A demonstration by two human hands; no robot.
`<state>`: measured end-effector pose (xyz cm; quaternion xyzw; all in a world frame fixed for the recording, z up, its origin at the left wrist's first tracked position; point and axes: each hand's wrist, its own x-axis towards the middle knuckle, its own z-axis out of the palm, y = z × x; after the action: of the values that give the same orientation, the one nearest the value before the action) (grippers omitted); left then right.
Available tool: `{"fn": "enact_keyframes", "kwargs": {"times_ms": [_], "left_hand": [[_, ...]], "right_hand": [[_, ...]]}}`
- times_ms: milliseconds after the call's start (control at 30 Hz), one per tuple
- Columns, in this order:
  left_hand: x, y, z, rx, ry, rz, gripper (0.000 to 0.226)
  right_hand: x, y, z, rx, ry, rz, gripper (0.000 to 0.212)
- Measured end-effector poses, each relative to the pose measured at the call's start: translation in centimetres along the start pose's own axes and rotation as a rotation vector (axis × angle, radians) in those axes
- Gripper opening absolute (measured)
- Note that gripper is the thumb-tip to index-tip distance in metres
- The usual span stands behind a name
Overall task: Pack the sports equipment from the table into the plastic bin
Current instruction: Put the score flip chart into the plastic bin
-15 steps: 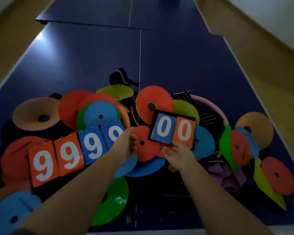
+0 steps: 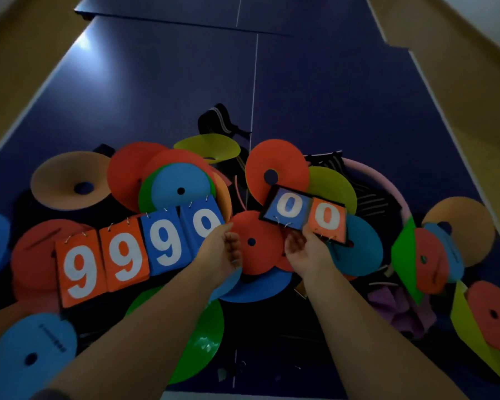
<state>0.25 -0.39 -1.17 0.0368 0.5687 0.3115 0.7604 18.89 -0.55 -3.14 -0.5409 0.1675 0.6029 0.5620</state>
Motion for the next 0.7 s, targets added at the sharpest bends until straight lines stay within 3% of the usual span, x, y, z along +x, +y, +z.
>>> {"fn": "enact_keyframes", "kwargs": {"times_ms": [133,267,400,533,700], "left_hand": [[-1.1,0.3,-2.2,-0.09,0.05,0.017,0.041],[-2.7,1.0,-5.1,-0.16,0.182,0.054,0.038],[-4.7,0.7,-9.5,-0.411,0.344,0.135,0.015],[-5.2,0.3,-14.0,-0.609,0.415,0.198,0.043],[-4.5,0.1,-15.7,-0.739,0.386,0.21,0.045]], "right_hand": [[-1.9,-0.1,1.6,0.023,-0.095,-0.064,0.035],[-5.3,1.4,4.3,-0.047,-0.17,-0.06,0.023],[-8.8,5.9,8.2,-0.283,-0.344,-0.009,0.02],[-10.6,11.2,10.5,-0.454,-0.483,0.068,0.017],[-11.1,15.0,10.8,-0.547,-0.515,0.15,0.016]]}}
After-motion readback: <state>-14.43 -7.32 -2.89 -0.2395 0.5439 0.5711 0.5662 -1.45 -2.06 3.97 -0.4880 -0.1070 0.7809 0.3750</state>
